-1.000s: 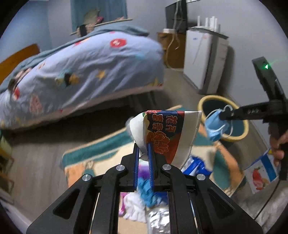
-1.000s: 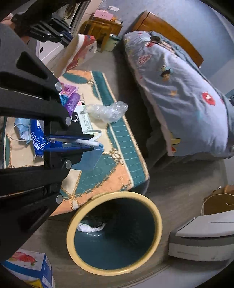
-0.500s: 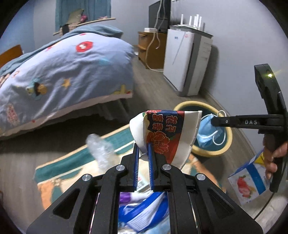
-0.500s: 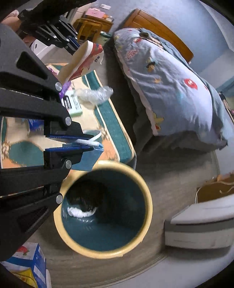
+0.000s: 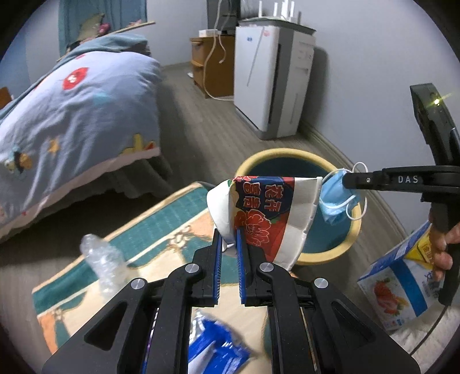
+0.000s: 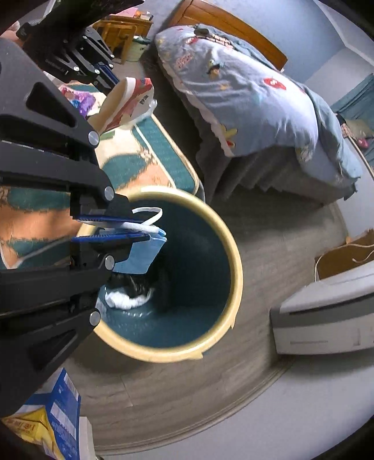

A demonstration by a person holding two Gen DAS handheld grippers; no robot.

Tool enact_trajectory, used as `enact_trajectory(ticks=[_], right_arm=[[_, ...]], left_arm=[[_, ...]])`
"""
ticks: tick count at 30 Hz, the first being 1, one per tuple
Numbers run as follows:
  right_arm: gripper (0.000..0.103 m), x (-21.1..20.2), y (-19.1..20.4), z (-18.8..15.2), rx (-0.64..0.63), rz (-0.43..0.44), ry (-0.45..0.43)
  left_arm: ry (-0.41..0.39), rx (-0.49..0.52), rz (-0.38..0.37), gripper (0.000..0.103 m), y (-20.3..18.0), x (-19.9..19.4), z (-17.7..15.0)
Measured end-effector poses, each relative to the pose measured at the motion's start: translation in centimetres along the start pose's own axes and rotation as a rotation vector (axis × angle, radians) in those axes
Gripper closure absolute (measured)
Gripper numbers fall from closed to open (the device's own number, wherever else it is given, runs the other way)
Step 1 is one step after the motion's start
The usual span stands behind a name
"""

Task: Collect trash
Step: 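Carry the mask and wrapper over the bin and open both tools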

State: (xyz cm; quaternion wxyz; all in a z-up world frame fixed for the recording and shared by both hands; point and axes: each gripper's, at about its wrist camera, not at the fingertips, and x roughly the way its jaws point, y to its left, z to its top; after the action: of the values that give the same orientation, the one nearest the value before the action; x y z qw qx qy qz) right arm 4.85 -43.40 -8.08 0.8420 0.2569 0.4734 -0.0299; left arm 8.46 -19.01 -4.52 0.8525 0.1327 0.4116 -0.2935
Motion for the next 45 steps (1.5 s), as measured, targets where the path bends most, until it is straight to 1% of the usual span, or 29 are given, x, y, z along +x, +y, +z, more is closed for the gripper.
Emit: enact_trajectory(ticks=[7, 12, 16, 22, 24, 26, 27, 28, 29, 30, 31, 32, 33, 35, 36, 37, 38, 39, 45], right_arm=[[0.096, 1.1, -1.3, 0.4, -0.013, -0.061, 0.017], [0.096, 1.6, -2.2, 0.7, 0.019, -0.070, 0.022], [0.096, 1.9, -2.6, 0.8, 0.024, -0.080, 0.027], [0.096, 1.8, -3.6, 0.9, 0.053, -0.080, 0.024], [0.096, 1.8, -3.8, 0.9, 0.055, -0.081, 0.021], [0.096, 1.8, -3.8, 0.9, 0.056, -0.080, 0.023], [0.095, 1.8, -3.8, 0.9, 0.056, -0.078, 0.023], [0.091, 1.7, -3.8, 0.9, 0.055, -0.081, 0.021], [0.080, 1.7, -3.9, 0.9, 0.055, -0.082, 0.018], [0.071, 1.6, -3.9, 0.9, 0.054, -0.084, 0.011], [0.056, 1.4, -3.8, 0.9, 0.054, -0.086, 0.003], [0.045, 1.2, -3.7, 1.0, 0.055, -0.089, -0.008], [0.041, 0.8, -3.6, 1.0, 0.058, -0.091, -0.024], [0.023, 0.3, -3.3, 1.1, 0.062, -0.095, -0.042], [0.018, 0.0, -3.1, 1.2, 0.066, -0.097, -0.054], [0.011, -0.3, -2.7, 1.2, 0.067, -0.094, -0.065], [0.007, -0.6, -2.5, 1.3, 0.067, -0.093, -0.073], [0.006, -0.9, -2.1, 1.3, 0.062, -0.093, -0.084], [0.006, -2.0, 0.6, 1.1, -0.013, -0.143, -0.093]], left_arm=[[0.031, 0.010, -0.030, 0.092, -2.7, 4.0, 1.1], [0.035, 0.012, -0.018, 0.092, -3.7, 6.4, 2.1], [0.047, 0.023, -0.009, 0.092, -4.4, 7.7, 2.2], [0.052, 0.025, -0.015, 0.092, -4.8, 8.5, 2.4], [0.053, 0.031, -0.008, 0.089, -4.9, 8.6, 2.3], [0.054, 0.037, 0.002, 0.081, -4.9, 8.5, 2.2], [0.052, 0.038, 0.009, 0.071, -4.8, 8.4, 2.2], [0.046, 0.035, 0.016, 0.059, -4.6, 8.2, 2.1], [0.042, 0.031, 0.020, 0.053, -4.5, 8.0, 2.1], [0.034, 0.024, 0.026, 0.045, -4.3, 7.7, 2.1], [0.023, 0.012, 0.031, 0.039, -3.9, 7.3, 2.1], [0.015, 0.006, 0.036, 0.035, -3.7, 7.0, 2.1], [0.006, -0.004, 0.038, 0.029, -3.4, 6.7, 2.1], [-0.012, -0.017, 0.044, 0.023, -2.9, 6.0, 2.1], [-0.019, -0.021, 0.055, 0.021, -2.7, 5.6, 2.0], [-0.025, -0.022, 0.062, 0.018, -2.6, 5.4, 2.0], [-0.033, -0.022, 0.071, 0.017, -2.5, 5.0, 1.9], [-0.040, -0.022, 0.079, 0.015, -2.3, 4.6, 1.9], [-0.060, -0.029, 0.119, 0.010, -1.3, 2.2, 1.2]])
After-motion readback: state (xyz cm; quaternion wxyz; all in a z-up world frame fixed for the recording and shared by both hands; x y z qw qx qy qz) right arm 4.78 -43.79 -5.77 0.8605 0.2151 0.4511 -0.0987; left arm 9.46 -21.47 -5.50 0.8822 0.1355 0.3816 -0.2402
